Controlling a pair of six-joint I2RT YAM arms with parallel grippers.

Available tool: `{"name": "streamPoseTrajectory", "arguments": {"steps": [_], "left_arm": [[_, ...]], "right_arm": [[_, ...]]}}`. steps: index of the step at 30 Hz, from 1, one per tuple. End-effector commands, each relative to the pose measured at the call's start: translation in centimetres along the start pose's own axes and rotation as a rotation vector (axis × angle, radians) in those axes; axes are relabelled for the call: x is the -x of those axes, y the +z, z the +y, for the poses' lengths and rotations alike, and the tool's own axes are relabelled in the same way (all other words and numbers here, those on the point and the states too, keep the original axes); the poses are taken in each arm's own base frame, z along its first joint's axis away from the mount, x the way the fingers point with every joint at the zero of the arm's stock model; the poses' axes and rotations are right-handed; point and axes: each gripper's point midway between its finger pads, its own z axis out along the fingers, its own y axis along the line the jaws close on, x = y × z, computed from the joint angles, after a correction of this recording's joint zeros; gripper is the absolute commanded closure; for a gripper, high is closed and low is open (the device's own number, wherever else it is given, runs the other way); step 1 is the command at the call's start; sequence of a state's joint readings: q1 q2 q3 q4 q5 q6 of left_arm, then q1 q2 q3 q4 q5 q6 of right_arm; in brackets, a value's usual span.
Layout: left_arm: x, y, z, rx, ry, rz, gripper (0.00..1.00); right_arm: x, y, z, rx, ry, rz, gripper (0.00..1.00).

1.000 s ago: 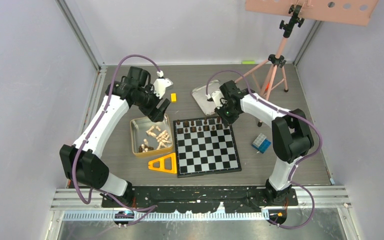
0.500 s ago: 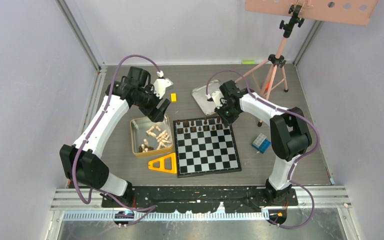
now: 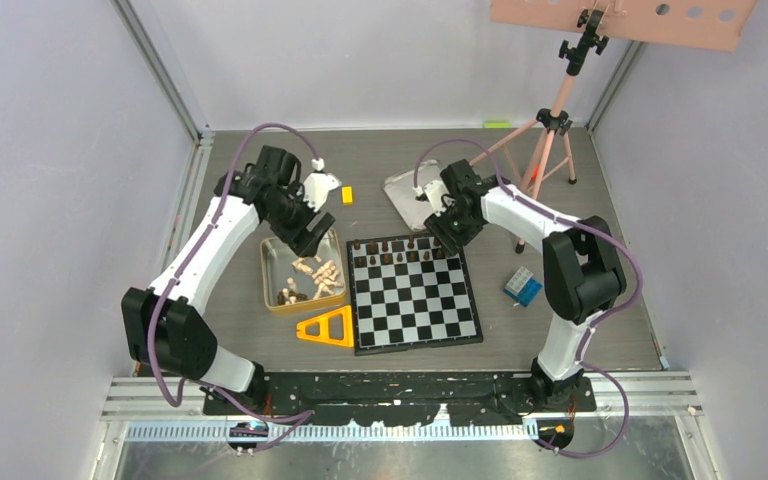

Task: Set up the chess pieces on the board
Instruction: Place the chess piece on the chessboard, then adjust the storage box at the center of the board.

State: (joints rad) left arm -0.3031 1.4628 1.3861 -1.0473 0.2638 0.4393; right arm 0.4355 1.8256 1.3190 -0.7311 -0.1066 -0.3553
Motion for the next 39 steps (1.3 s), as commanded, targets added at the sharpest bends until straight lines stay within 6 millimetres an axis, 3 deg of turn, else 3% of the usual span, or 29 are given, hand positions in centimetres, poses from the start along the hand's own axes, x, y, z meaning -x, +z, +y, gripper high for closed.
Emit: {"name": "streamPoseTrajectory", "arguments": {"steps": [1,5,10,15,22,31,35,39], "left_arm": [[-4.0,-0.9,3.4,0.145,-0.097,0.121,0.24],[-8.3,-1.3,5.4,0.222,-0.207,0.233,0.24],[-12.3,0.7,6.2,0.213,-0.277,0.340,0.24],[-12.5,3.9,5.8,0.115,-0.346,0.354,0.31],[-13.9,6.5,8.4,0.128,-0.368,0.433,0.58],[-10.4,7.1,12.5,0.080,-0.203,0.402,0.95],[-8.4,7.9,13.6,0.035,-0.087,0.379,0.99],[-5.7,9.2,13.0,-0.031,0.119,0.359,0.99]], "right_arm": [[3.6,-5.1,-0.5,-0.035,0.018,-0.160,0.43],[4.1,-7.7,0.0,-0.037,0.031,-0.218,0.42],[3.7,-9.2,0.4,-0.039,0.040,-0.243,0.42],[2.9,-9.4,0.9,-0.026,0.049,-0.244,0.43],[2.0,-9.8,1.4,-0.023,0.047,-0.244,0.45],[1.3,-9.9,1.4,-0.028,0.046,-0.234,0.45],[1.0,-10.0,1.5,-0.030,0.046,-0.234,0.46],[0.8,-9.9,1.4,-0.028,0.045,-0.231,0.46]]}}
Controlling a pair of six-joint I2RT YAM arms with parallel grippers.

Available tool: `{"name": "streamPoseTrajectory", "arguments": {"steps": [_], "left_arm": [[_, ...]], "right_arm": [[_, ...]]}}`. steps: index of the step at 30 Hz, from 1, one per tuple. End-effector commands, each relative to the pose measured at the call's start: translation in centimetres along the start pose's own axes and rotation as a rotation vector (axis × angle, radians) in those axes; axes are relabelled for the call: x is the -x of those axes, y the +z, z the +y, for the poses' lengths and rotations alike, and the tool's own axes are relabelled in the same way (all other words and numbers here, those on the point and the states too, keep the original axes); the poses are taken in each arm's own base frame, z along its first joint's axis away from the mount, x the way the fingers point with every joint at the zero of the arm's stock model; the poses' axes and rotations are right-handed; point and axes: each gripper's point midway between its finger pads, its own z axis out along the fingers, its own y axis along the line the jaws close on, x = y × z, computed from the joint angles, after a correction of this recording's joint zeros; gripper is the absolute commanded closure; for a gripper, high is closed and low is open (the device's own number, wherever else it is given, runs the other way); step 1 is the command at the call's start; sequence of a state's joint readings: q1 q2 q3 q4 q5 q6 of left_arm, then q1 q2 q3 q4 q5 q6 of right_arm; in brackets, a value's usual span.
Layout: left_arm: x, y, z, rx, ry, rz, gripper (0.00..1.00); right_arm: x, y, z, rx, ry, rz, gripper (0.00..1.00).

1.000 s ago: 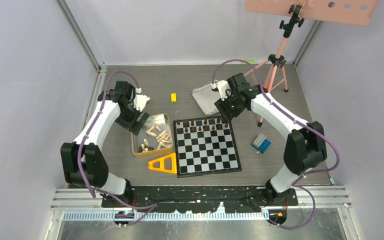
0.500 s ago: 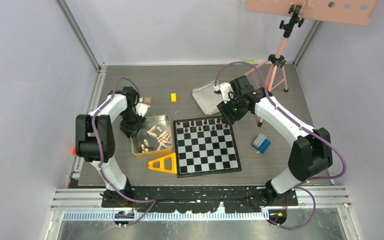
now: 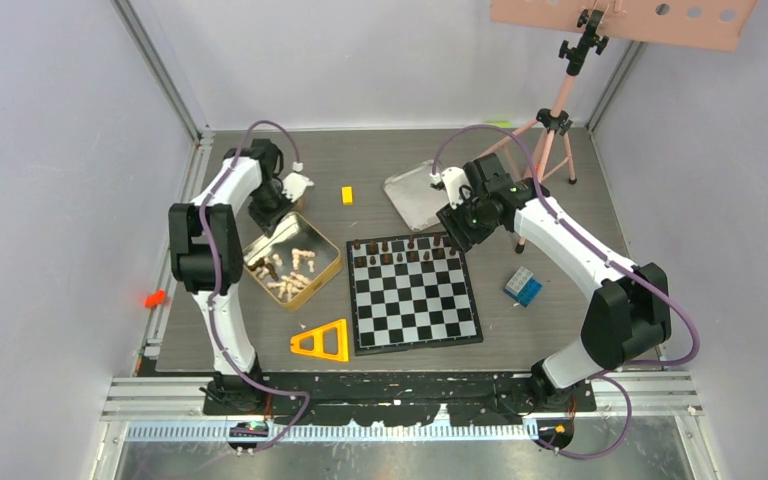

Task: Set up the chess pieces on the board
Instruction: Adjust the storage box at the center of the board, then pick up the chess piece from the storage box.

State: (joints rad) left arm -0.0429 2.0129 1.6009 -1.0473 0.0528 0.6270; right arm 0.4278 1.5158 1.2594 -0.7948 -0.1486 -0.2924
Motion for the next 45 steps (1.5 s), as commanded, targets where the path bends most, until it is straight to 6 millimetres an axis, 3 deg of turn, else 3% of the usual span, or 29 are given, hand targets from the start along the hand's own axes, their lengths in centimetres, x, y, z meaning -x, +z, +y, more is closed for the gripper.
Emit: {"name": "streamPoseTrajectory", "arguments": {"steps": [1,7,9,11,17,20,22,25,29,33,41,45], "left_arm": [[3.5,-0.7,-2.5,-0.067,0.320,-0.034,0.99],[6.7,-0.2,-5.9,-0.017,0.681,0.016,0.96],[7.4,-0.4,-6.0,0.026,0.751,0.036,0.91],[7.9,-0.6,-5.7,0.065,0.796,0.050,0.80],[8.9,-2.9,-4.2,0.163,0.660,-0.020,0.53],[8.4,-4.3,-3.5,0.209,0.525,-0.099,0.47],[7.5,-5.5,-3.8,0.213,0.433,-0.155,0.46],[5.3,-6.8,-5.7,0.149,0.291,-0.233,0.46],[2.6,-6.6,-9.1,0.029,0.144,-0.241,0.47],[1.2,-5.7,-11.5,-0.072,0.015,-0.231,0.49],[0.2,-2.7,-10.7,-0.019,-0.139,-0.157,0.64],[-0.3,-1.7,-10.1,0.012,-0.176,-0.131,0.65]], "right_arm": [[0.3,-1.1,-0.1,-0.008,-0.002,-0.040,0.46],[0.0,-1.2,0.0,-0.001,0.008,-0.045,0.46],[-0.1,-1.3,0.1,0.001,0.012,-0.049,0.46],[-0.1,-1.3,0.1,0.006,0.014,-0.052,0.46],[-0.1,-1.4,0.2,0.016,0.021,-0.060,0.46],[0.0,-1.4,0.3,0.023,0.027,-0.066,0.46],[-0.1,-1.4,0.3,0.025,0.031,-0.068,0.46],[0.0,-1.4,0.3,0.027,0.037,-0.072,0.46],[-0.2,-1.4,0.2,0.028,0.042,-0.069,0.46],[-0.4,-1.1,0.2,0.033,0.049,-0.063,0.46],[-0.6,-1.4,0.1,0.027,0.054,-0.068,0.47],[-0.9,-1.7,0.1,0.022,0.057,-0.075,0.47]]}}
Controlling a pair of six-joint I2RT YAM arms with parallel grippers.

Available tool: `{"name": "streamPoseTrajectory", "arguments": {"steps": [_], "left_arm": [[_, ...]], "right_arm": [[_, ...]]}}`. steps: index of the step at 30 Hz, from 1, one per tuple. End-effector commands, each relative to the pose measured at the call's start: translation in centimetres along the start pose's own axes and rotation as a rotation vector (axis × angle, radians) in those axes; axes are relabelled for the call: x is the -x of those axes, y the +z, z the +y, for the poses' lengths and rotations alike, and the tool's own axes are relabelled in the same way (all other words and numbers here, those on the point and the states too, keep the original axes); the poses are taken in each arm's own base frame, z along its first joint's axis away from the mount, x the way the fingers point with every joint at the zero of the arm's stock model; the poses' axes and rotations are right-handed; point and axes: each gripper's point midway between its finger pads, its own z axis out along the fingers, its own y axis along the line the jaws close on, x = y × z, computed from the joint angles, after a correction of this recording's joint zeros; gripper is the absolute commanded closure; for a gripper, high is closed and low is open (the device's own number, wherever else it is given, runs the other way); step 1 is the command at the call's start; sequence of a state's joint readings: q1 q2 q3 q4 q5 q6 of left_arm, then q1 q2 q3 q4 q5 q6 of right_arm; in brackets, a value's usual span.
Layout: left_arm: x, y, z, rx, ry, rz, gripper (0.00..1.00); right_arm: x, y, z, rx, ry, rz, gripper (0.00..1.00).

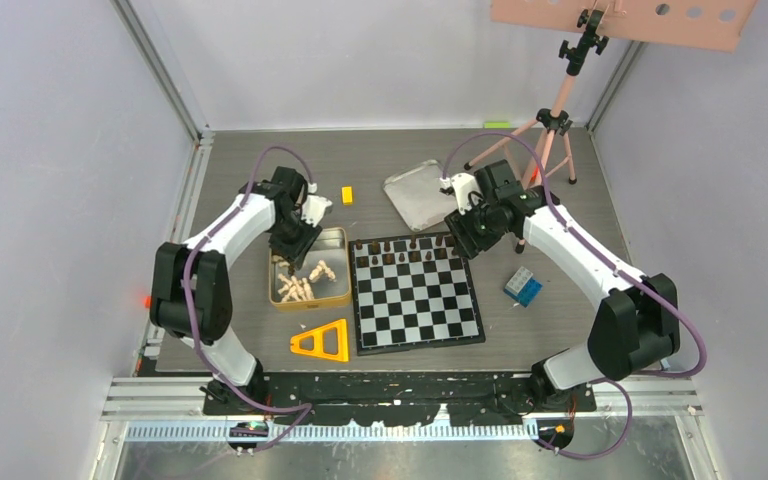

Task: Set up the chess pieces on the board
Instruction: Pick up the chess piece from the storage box.

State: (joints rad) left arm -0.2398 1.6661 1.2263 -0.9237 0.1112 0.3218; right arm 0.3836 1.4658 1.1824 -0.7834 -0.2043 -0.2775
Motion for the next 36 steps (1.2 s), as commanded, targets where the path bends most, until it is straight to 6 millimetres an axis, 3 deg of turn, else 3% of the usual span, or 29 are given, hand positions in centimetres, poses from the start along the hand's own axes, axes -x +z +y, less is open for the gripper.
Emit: {"name": "streamPoseTrajectory", "arguments": {"steps": [1,11,27,32,36], "left_arm": [[0.4,0.7,1.2,0.053,-0.079,-0.013,0.65],[-0.8,2.3,3.1,0.020,-0.167,0.021,0.65],[-1.3,4.8,2.3,-0.050,-0.211,0.054,0.62],[-1.3,5.3,2.8,-0.022,-0.197,0.049,0.72],[-0.6,4.1,3.5,0.015,-0.165,-0.001,0.83]], "right_arm": [[1.0,-1.5,0.1,-0.010,0.000,-0.075,0.47],[0.9,-1.5,0.2,-0.001,0.005,-0.076,0.47],[0.7,-1.3,0.2,0.008,0.013,-0.073,0.47],[0.8,-1.2,0.2,0.013,0.013,-0.073,0.47],[1.2,-1.5,0.6,0.040,0.010,-0.069,0.47]]}}
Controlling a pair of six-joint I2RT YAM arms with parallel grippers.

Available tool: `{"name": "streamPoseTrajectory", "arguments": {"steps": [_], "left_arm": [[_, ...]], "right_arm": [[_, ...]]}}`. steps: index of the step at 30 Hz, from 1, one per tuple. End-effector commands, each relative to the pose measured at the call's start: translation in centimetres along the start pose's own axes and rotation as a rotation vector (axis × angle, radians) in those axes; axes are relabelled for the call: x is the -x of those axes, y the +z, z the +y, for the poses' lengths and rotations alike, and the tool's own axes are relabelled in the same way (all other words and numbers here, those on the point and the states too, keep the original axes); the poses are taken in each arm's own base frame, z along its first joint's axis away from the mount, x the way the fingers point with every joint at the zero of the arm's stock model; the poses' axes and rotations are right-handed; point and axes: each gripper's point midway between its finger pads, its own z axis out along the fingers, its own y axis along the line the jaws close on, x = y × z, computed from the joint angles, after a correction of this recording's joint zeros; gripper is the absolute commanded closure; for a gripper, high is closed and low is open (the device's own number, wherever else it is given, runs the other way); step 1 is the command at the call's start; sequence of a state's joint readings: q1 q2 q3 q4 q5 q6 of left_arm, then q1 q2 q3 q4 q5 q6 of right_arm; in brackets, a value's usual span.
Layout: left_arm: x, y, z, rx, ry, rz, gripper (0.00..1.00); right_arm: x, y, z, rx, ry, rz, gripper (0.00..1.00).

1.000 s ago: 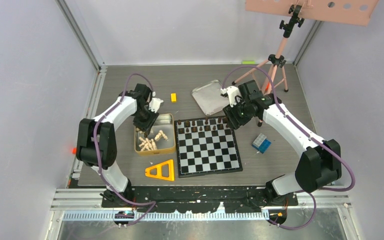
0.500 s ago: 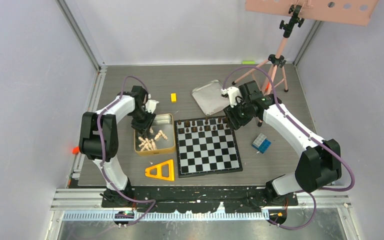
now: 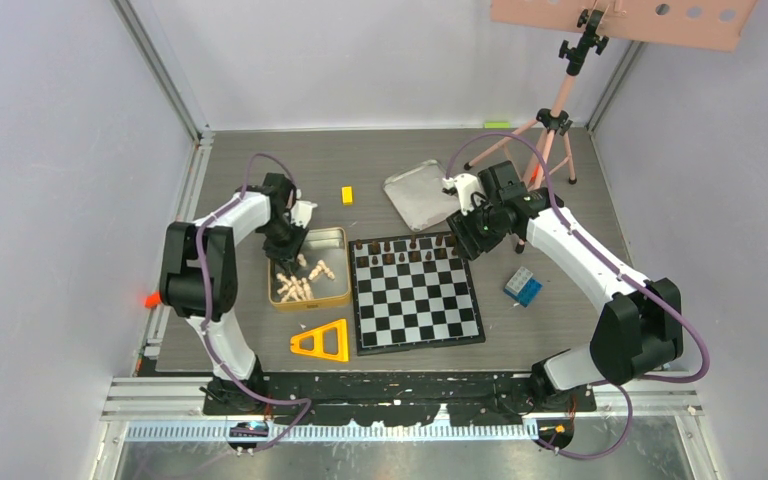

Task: Set up the chess pieces on the board
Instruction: Pick up the chess piece from the storage box.

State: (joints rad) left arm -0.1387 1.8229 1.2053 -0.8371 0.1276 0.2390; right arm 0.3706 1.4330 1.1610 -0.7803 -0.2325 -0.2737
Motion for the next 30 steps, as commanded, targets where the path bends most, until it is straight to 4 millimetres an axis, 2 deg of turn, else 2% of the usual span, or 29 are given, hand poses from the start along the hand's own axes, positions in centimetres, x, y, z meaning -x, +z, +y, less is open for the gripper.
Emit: {"name": "streamPoseTrajectory", "arguments": {"steps": [1,9,13,18,20,21,23,27,30], "left_arm": [[1.4,-1.2,0.7,0.042,0.034,-0.098,0.85],[1.3,-5.2,0.6,0.056,0.105,-0.153,0.95],[0.4,-7.3,-1.0,-0.014,0.204,-0.161,0.99],[-0.2,-9.9,-5.2,-0.194,0.312,-0.264,1.00],[-0.2,-10.7,-5.7,-0.205,0.321,-0.294,1.00],[0.5,-11.0,-5.3,-0.178,0.329,-0.323,1.00],[-0.4,-10.8,-4.5,-0.137,0.309,-0.269,1.00],[-0.5,-9.5,-2.3,-0.030,0.265,-0.227,1.00],[-0.4,-9.2,-3.9,-0.109,0.247,-0.257,1.00]], "right_arm": [[1.3,-0.8,0.5,0.031,0.000,-0.035,0.47],[3.4,-2.1,1.4,0.095,-0.045,-0.059,0.48],[5.0,-2.9,4.0,0.234,-0.077,-0.109,0.48],[7.5,-3.2,7.9,0.410,-0.098,-0.183,0.47],[8.6,-2.8,9.2,0.461,-0.102,-0.211,0.47],[9.1,-2.8,10.0,0.485,-0.106,-0.216,0.47],[9.5,-2.2,11.0,0.508,-0.114,-0.204,0.46],[9.6,-0.7,12.3,0.534,-0.114,-0.170,0.47],[10.3,0.3,13.6,0.573,-0.093,-0.180,0.48]]}}
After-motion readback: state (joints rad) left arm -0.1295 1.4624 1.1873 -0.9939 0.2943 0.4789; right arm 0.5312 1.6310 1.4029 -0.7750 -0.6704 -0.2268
